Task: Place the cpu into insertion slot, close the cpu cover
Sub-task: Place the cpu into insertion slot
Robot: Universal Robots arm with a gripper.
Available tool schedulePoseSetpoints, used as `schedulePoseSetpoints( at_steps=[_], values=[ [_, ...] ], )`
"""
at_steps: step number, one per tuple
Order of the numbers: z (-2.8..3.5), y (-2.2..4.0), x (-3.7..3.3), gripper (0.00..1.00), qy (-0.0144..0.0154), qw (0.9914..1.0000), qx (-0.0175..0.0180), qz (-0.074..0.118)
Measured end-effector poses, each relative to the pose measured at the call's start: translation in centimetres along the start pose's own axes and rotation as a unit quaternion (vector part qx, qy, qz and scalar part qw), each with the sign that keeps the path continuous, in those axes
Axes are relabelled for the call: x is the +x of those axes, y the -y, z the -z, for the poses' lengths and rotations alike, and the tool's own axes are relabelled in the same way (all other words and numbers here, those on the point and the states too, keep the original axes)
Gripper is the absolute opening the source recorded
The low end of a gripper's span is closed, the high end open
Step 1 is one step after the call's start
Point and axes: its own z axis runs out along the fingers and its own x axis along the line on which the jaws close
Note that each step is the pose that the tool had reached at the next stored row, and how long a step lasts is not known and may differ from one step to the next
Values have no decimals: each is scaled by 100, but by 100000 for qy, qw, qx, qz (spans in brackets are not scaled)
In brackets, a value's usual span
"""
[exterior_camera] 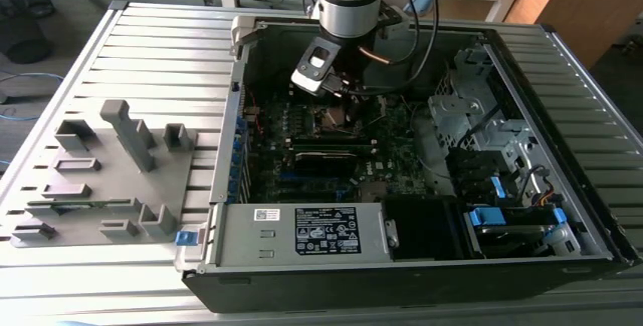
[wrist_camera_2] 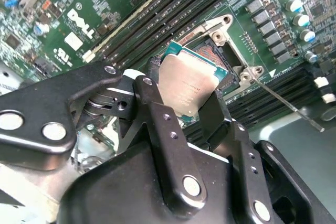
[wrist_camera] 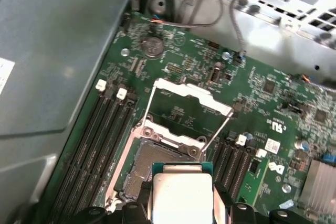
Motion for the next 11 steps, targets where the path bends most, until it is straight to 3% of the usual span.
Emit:
schedulePoseSetpoints(
  at_steps=[8, 11],
  values=[
    [-1, 0, 0, 54, 41, 99999, 13, -442],
    [-5, 0, 0, 54, 206, 99972, 95, -2348]
  ],
)
